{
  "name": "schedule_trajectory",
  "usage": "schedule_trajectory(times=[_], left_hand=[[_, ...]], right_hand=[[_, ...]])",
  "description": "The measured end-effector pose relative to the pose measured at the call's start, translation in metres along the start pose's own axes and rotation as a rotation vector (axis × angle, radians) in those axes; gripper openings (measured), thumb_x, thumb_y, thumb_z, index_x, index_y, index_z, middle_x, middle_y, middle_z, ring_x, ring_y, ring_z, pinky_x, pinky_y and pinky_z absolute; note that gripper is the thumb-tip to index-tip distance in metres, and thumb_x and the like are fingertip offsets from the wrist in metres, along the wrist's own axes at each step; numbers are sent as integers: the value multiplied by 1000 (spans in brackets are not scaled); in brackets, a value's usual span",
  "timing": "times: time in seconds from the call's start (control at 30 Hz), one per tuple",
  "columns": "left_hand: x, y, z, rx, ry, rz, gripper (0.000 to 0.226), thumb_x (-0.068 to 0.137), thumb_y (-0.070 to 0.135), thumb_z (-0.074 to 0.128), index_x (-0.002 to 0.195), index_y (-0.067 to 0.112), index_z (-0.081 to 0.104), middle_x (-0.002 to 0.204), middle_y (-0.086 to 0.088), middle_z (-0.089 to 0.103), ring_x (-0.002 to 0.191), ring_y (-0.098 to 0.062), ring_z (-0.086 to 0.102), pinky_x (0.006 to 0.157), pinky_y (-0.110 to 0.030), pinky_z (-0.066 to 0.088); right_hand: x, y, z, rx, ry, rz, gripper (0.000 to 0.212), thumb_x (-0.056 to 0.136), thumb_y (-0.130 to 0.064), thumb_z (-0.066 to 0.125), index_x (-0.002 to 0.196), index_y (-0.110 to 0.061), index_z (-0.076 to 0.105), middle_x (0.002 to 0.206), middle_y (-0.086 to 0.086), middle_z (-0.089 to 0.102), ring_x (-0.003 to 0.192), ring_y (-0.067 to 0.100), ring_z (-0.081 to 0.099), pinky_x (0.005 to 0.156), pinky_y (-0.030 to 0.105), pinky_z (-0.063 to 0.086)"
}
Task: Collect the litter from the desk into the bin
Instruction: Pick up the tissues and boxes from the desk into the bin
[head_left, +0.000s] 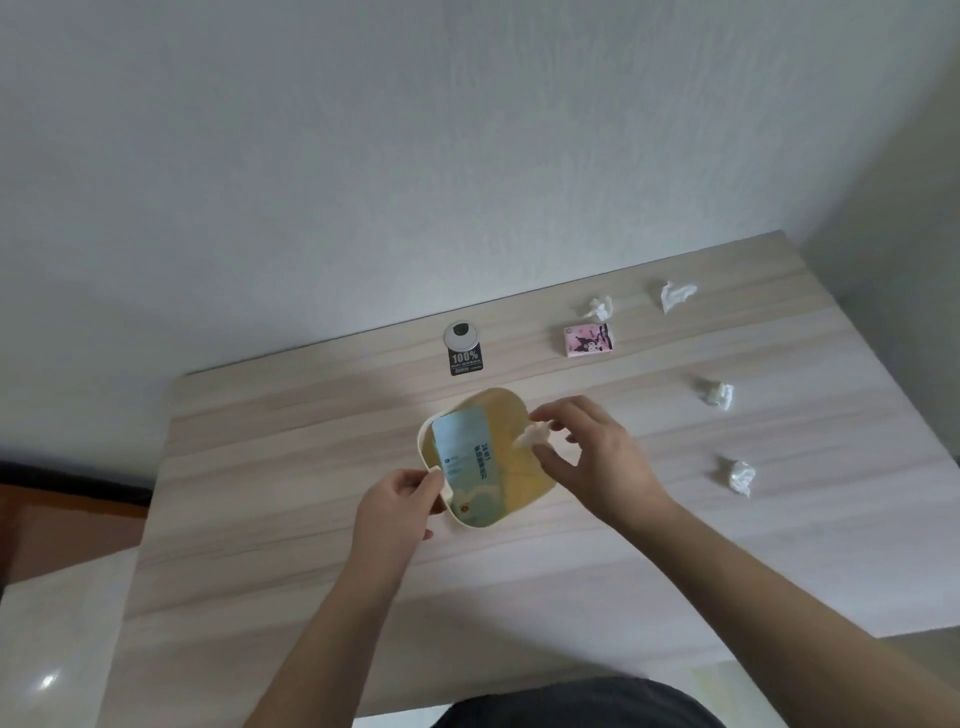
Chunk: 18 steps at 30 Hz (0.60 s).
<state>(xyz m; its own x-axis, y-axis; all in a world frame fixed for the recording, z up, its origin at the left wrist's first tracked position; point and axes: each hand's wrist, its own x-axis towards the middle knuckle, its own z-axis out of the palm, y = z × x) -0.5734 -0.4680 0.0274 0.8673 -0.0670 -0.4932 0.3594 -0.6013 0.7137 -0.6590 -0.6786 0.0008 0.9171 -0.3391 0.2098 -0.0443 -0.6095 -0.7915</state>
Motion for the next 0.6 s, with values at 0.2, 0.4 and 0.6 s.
schedule_trajectory(times=[0.2,0.4,0.6], left_hand=[[-5,-9,-8,-21,-52,90,13,91,28,62,95,18,70,85,2,75,80,-10,74,59,-29,54],[-11,-28,-14,-44,-130,113,14,91,28,61,93,18,70,85,2,76,81,-9,74,59,-28,54],[-12,-43,-2,-33,-236,93,15,90,28,63,91,17,73,86,-5,77,83,-19,75,61,-30,55]], right_hand=[[-30,-9,-16,-67,130,118,24,84,-17,68,107,-22,65,101,-12,60,87,3,59,73,10,46],[-70,-12,-21,-91,199,277,20,88,-13,63,106,-21,65,98,-11,62,87,3,61,72,16,47],[-107,6,-34,-124,269,425,16,90,-15,60,103,-21,66,99,-10,62,88,5,62,73,23,51]])
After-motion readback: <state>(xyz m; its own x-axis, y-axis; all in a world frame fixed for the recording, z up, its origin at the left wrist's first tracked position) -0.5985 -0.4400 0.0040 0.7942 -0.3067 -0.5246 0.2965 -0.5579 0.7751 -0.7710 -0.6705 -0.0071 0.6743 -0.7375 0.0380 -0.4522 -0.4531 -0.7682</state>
